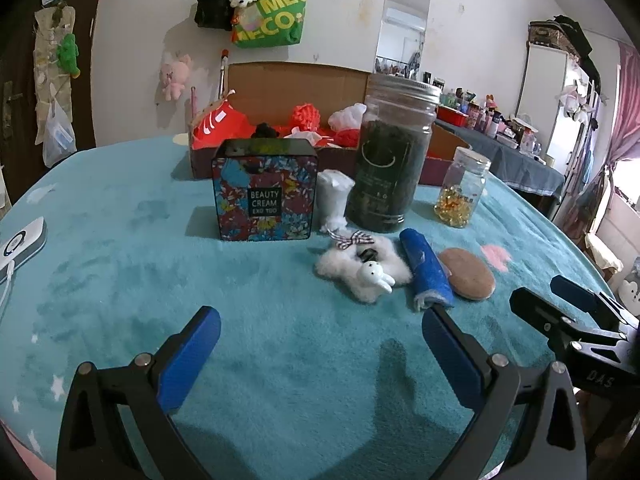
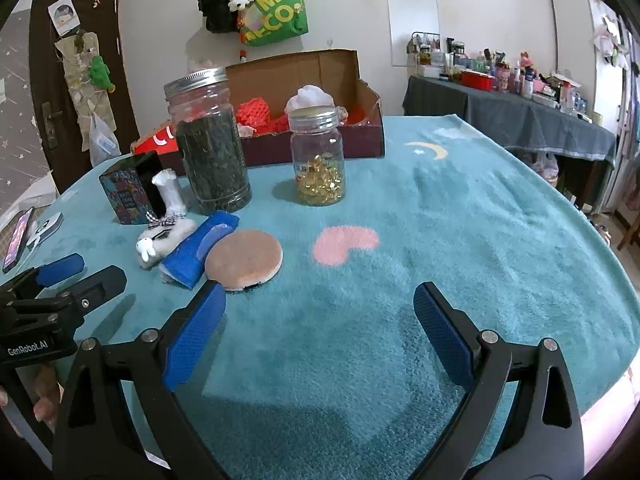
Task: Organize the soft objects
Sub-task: 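Withdraw both tools from the box back toward the remaining items, then grasp the white plush toy with the left tool while the right tool grasps the beige sponge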
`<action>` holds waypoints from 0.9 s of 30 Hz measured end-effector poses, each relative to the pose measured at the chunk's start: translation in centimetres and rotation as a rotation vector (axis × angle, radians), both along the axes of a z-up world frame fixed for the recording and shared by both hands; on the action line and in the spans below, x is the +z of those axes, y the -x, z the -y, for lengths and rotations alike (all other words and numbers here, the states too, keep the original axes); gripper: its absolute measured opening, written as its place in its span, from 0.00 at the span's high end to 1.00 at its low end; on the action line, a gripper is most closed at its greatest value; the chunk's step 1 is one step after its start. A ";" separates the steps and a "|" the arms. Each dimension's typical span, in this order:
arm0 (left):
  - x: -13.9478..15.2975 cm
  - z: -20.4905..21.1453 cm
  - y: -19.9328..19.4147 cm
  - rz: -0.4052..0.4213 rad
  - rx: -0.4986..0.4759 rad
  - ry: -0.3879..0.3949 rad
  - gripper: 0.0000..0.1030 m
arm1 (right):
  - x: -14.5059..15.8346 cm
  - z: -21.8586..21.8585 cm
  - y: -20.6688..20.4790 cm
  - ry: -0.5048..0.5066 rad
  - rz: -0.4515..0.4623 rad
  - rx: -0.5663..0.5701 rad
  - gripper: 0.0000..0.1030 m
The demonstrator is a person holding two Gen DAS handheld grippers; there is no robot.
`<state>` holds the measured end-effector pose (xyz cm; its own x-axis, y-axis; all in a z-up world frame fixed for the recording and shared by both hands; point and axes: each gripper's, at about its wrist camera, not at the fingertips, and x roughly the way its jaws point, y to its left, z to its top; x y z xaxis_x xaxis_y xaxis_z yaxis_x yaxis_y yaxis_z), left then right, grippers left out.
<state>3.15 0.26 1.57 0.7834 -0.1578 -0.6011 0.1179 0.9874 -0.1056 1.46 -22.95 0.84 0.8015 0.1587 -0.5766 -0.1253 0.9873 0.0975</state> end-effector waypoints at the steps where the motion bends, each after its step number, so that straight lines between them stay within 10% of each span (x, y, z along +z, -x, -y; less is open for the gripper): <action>1: 0.0 -0.1 0.0 -0.004 -0.002 0.004 0.00 | 0.0 0.0 -0.1 0.001 -0.002 0.002 0.06; 27: 1.5 0.1 -6.0 -0.166 -0.173 -0.039 0.08 | 1.3 -1.9 -7.5 -0.012 -0.228 0.256 0.06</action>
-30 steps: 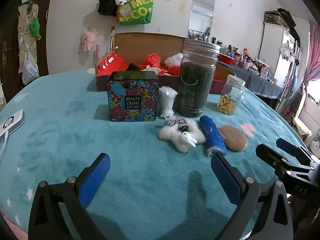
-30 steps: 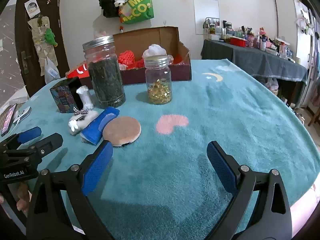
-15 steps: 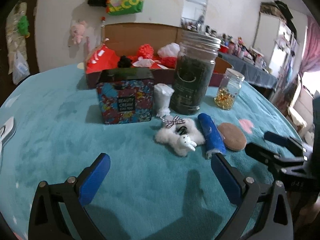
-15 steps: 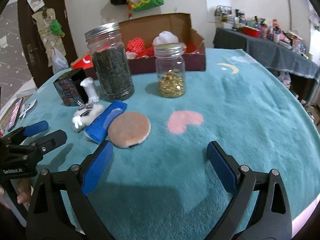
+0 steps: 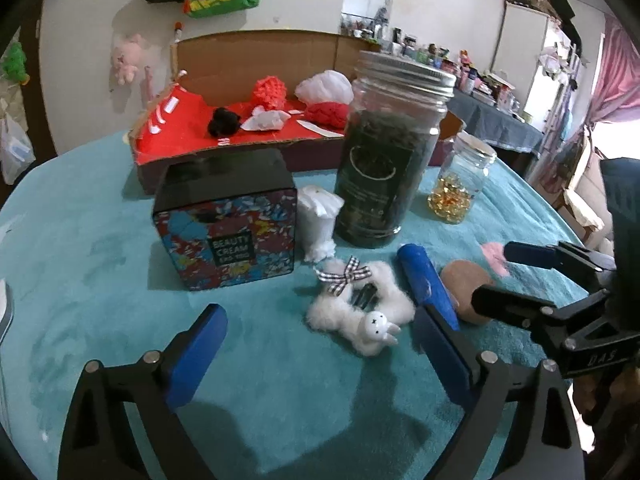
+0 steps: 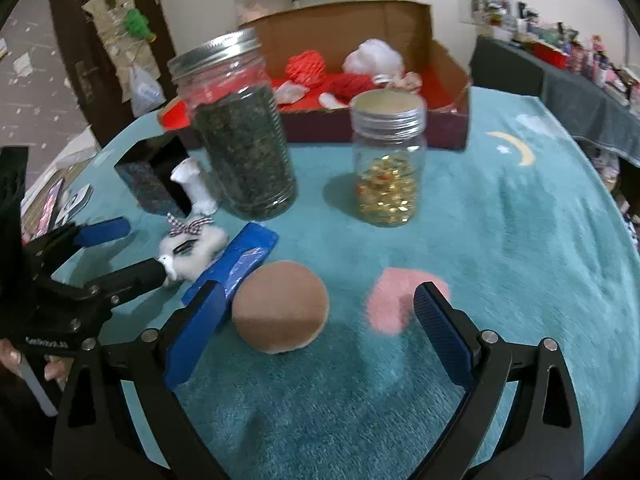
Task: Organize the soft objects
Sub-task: 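Grasp the white plush toy with the left tool while the right tool grasps the beige sponge, then lift the plush toy and beige sponge toward the box with both tools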
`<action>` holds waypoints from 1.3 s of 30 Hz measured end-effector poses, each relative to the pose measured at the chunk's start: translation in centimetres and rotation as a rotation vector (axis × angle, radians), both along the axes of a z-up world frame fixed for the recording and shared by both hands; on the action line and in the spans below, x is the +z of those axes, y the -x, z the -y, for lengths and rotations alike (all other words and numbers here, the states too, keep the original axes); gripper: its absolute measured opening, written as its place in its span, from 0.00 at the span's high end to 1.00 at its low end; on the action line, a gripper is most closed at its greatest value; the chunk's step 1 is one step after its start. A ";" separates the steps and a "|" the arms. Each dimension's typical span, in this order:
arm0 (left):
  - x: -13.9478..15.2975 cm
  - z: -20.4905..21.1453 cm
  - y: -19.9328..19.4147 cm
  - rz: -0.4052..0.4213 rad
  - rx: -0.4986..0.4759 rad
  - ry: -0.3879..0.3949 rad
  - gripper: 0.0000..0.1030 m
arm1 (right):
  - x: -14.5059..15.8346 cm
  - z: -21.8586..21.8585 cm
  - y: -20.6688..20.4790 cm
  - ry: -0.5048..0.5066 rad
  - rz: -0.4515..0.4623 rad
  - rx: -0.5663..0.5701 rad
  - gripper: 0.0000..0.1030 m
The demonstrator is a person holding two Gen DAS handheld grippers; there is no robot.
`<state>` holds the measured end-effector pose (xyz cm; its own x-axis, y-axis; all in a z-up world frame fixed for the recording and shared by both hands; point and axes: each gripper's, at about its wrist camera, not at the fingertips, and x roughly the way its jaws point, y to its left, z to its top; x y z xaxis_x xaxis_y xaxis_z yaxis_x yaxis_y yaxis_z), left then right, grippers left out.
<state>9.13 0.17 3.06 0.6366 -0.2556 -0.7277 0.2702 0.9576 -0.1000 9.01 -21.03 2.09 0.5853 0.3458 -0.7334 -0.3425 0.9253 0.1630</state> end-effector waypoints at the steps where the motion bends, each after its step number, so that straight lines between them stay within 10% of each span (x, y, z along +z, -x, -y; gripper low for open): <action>1: -0.1 0.1 -0.1 -0.006 -0.009 -0.003 0.09 | -0.1 -0.1 -0.2 0.000 -0.011 0.022 0.06; 13: -0.9 1.9 -1.3 -0.041 -0.102 -0.083 0.25 | -0.9 -1.7 -0.9 0.097 -0.028 0.176 0.08; 17: -0.6 2.1 -1.4 -0.034 -0.131 -0.073 0.52 | -0.7 -2.0 -0.2 0.097 -0.004 0.202 0.43; 21: -0.4 1.9 -1.2 -0.034 -0.132 -0.058 0.53 | -0.5 -2.1 0.4 0.087 0.014 0.211 0.68; 39: 1.2 0.4 0.0 -0.009 -0.139 -0.003 0.53 | 1.3 -2.1 0.8 0.036 0.059 0.186 0.71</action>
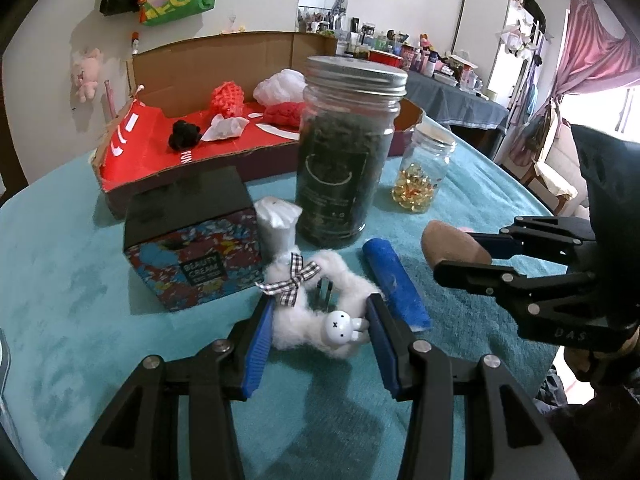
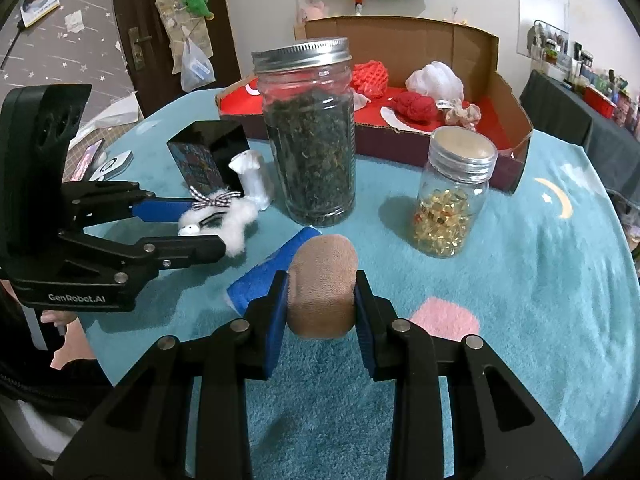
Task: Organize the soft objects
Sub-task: 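Lift the plush toy and beige sponge toward the box with both tools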
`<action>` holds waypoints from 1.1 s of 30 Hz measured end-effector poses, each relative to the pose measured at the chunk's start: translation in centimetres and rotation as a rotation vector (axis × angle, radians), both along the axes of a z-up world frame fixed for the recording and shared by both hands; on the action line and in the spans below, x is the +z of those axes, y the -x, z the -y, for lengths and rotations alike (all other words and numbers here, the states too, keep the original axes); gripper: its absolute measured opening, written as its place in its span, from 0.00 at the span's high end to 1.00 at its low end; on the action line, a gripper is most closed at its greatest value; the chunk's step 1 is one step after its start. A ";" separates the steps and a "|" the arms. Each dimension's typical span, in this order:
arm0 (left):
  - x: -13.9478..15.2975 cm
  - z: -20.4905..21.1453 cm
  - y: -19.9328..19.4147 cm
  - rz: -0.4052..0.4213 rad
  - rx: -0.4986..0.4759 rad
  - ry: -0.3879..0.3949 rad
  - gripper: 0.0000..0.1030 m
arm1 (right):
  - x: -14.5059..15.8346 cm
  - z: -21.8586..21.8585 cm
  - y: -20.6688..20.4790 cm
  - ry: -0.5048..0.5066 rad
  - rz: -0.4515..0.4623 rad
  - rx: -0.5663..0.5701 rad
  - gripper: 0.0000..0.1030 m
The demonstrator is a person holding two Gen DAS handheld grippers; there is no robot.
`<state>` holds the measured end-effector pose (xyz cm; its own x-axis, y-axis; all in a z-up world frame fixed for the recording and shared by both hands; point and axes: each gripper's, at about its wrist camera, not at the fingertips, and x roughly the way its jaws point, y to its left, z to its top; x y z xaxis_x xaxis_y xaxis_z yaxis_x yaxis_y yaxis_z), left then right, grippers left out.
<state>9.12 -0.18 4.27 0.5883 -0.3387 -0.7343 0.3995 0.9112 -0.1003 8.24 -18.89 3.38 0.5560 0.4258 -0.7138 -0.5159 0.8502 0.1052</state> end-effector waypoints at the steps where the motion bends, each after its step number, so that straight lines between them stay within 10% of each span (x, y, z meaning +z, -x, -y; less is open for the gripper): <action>1: 0.0 -0.3 0.1 -0.003 0.003 0.004 0.53 | 0.0 0.0 0.0 0.002 -0.002 -0.001 0.71; 33: -0.3 -11.5 -0.1 0.009 0.221 -0.031 0.53 | -0.5 7.0 -1.9 0.013 -0.059 -0.178 0.71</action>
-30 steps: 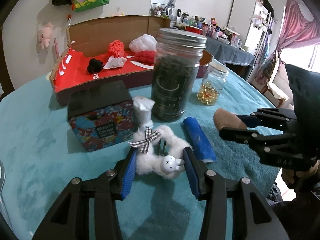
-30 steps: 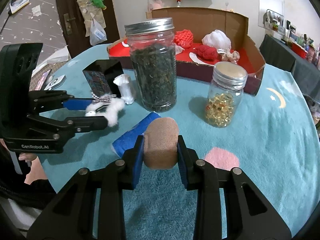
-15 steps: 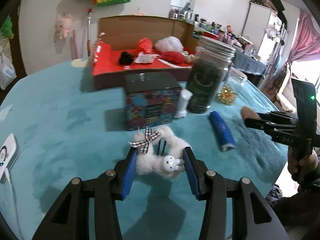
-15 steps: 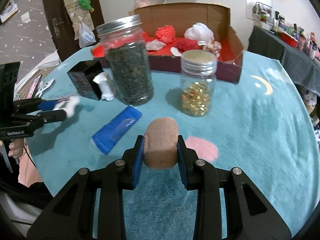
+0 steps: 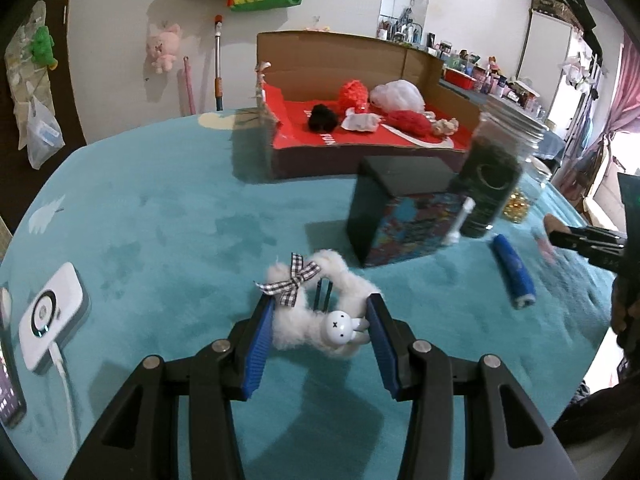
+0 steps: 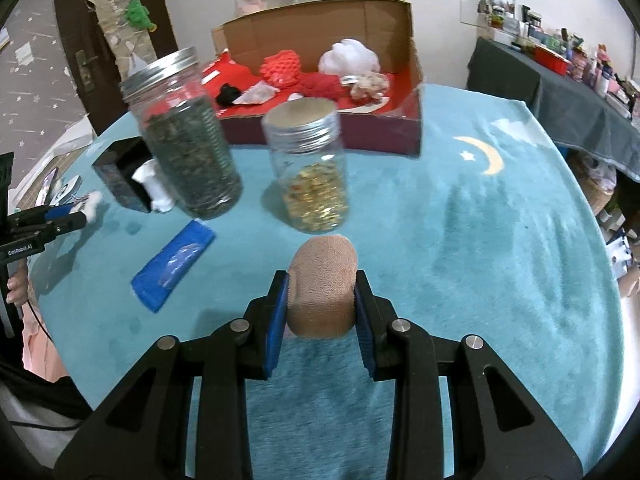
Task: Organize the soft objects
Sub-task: 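Lift the plush toy and beige sponge toward the box with both tools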
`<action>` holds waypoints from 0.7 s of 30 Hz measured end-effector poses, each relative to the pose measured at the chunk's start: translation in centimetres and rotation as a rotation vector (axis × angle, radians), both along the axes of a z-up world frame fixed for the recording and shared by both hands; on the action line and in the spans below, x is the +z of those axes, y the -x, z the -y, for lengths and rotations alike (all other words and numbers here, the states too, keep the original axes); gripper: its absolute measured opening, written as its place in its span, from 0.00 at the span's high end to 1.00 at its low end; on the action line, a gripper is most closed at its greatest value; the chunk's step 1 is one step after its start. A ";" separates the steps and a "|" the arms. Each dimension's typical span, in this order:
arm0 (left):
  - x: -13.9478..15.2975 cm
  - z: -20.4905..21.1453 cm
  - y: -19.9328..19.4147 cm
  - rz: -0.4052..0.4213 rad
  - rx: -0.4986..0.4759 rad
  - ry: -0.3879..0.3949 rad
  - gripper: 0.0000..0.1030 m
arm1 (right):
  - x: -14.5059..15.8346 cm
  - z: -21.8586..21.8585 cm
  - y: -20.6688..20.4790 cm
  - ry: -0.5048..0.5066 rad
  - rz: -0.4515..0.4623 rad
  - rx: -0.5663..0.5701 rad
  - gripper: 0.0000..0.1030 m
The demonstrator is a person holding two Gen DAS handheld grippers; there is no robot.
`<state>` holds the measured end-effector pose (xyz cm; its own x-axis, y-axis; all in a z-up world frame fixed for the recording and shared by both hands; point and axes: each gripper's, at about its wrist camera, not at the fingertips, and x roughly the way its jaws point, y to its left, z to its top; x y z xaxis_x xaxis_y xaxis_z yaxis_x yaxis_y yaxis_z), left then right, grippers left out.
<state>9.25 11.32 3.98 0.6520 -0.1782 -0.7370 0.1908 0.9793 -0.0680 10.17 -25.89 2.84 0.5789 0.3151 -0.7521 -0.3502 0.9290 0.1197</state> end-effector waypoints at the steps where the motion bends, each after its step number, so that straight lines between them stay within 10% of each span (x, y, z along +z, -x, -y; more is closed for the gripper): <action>1: 0.0 -0.3 -0.4 0.005 -0.004 -0.003 0.53 | 0.0 0.2 -0.2 0.002 -0.002 -0.004 0.71; 21: 1.7 -1.5 -7.1 0.045 -0.149 -0.023 0.53 | 0.7 1.3 -6.2 0.109 -0.002 0.037 0.71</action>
